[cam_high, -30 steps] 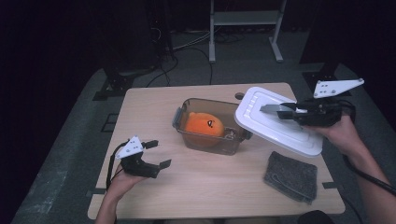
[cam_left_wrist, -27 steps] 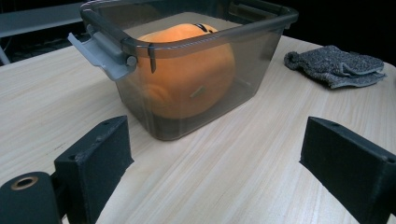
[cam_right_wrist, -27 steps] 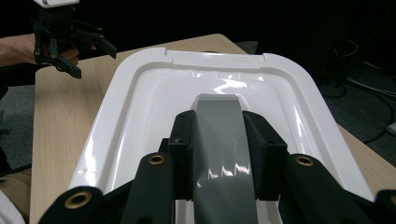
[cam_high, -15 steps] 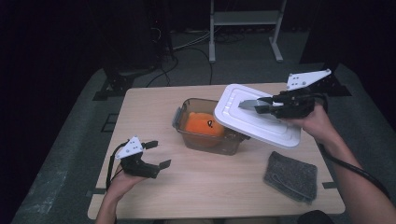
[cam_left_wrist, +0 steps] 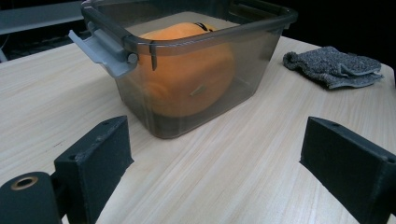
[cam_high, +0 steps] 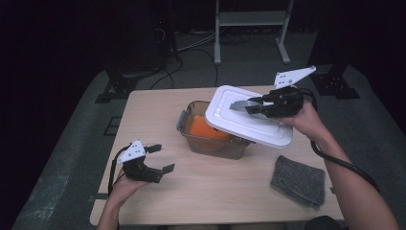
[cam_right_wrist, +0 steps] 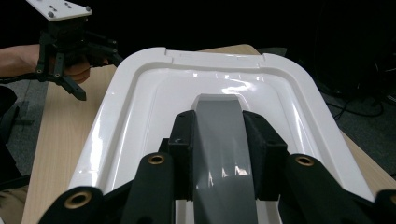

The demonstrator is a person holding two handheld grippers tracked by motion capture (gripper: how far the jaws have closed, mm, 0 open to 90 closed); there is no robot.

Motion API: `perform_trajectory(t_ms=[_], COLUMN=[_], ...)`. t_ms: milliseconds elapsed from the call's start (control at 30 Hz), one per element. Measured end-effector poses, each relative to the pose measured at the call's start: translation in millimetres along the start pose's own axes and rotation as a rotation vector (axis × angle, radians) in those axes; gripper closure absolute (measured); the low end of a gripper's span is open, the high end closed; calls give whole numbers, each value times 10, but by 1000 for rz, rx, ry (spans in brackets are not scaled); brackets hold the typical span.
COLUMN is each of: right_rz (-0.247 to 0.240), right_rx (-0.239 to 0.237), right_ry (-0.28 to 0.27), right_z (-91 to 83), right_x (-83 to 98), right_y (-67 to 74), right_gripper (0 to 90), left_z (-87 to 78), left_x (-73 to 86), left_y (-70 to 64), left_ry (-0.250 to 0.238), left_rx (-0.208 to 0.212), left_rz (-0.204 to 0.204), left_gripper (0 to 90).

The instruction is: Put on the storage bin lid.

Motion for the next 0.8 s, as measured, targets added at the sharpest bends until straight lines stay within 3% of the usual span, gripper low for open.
perform_trajectory(t_ms=[800], right_rz=[-26], right_rx=[-57], right_ry=[29], right_z=[552], right_x=[-169], right_y=[-11], right_gripper=[656], left_z=[-12], left_x=[9], left_y=[-20], left_ry=[3], left_rx=[18], left_rz=[-1], left_gripper=[60])
Point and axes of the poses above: each handheld gripper's, and its own axes: z roughly forward along the jaws, x roughly out of its underside, y roughly to its left, the point moved 8 cm from there along z, roughly forward along the jaws, and after that the axes turned 7 degrees about z, right-handed, at the moved point
